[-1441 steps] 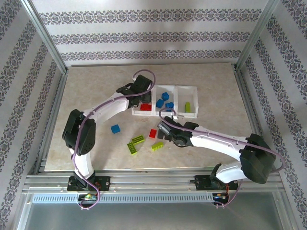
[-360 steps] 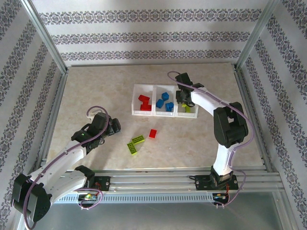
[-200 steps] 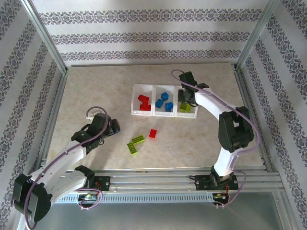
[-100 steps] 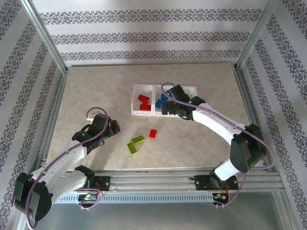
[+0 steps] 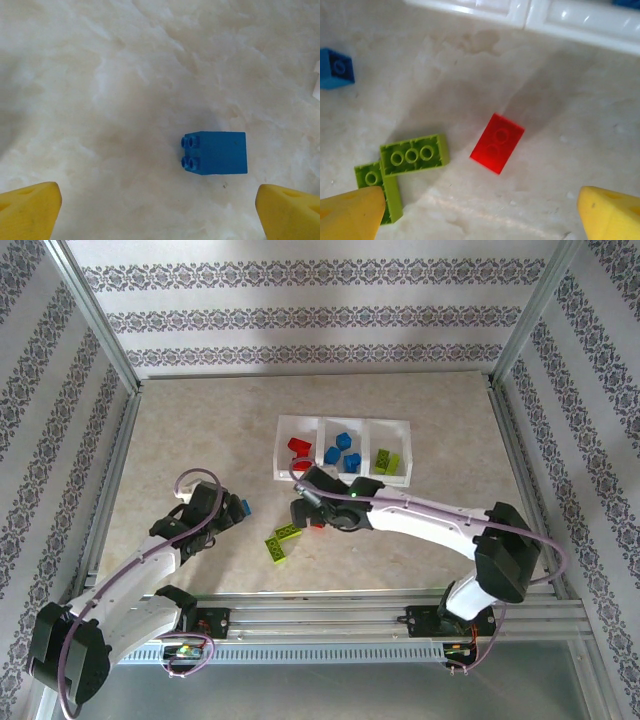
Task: Sort the legos into containers by color
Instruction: Pick up the lego from the bottom-center of the table.
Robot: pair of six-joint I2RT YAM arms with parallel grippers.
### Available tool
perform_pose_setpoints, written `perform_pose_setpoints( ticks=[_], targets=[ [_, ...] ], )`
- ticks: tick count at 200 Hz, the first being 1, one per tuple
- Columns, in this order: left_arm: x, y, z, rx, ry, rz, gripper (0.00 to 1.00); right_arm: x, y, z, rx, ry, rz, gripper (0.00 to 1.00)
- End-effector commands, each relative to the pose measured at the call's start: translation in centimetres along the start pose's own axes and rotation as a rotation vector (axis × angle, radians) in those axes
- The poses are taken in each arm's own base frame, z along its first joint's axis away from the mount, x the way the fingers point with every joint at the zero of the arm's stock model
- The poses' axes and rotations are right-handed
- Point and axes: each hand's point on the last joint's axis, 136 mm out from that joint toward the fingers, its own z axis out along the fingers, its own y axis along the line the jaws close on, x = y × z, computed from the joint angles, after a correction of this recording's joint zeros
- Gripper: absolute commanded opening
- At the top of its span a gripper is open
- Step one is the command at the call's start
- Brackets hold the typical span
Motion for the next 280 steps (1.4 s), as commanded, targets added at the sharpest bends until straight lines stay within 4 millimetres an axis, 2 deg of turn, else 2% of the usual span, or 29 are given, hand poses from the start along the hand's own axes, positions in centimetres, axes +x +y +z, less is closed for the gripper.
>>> perform_pose_setpoints(
  ticks=[1,46,95,191,252,280],
  targets=[
    [-0.6,0.2,0.0,0.001,-0.026,-0.036,1.0,1.6,1.6,0.5,-0.012,0.062,0.018,0.98],
    [-0.3,0.7,0.2,-0.004,-0.019,-0.058,1.0,4.2,4.7,1.9,-0.048,0.151,-0.045,0.98],
    [-0.1,1.3,0.3,-0.014,-0.017,-0.075,1.0,5.9,6.6,3.5,-0.064,0.223,-0.09,0.92],
    [0.2,2.6,0.2,-0.03,-0.023,-0.123,1.0,7.4,8.2,5.5,-0.066,0.299,-0.163,0.82],
    [0.3,2.8,0.2,-0.029,-0.022,-0.132,1.0,7.5,9.0,6.5,-0.065,0.314,-0.187,0.77],
    [0.4,3.0,0.3,-0.03,-0.018,-0.138,1.0,7.6,9.4,6.8,-0.072,0.323,-0.195,0.7]
  ],
)
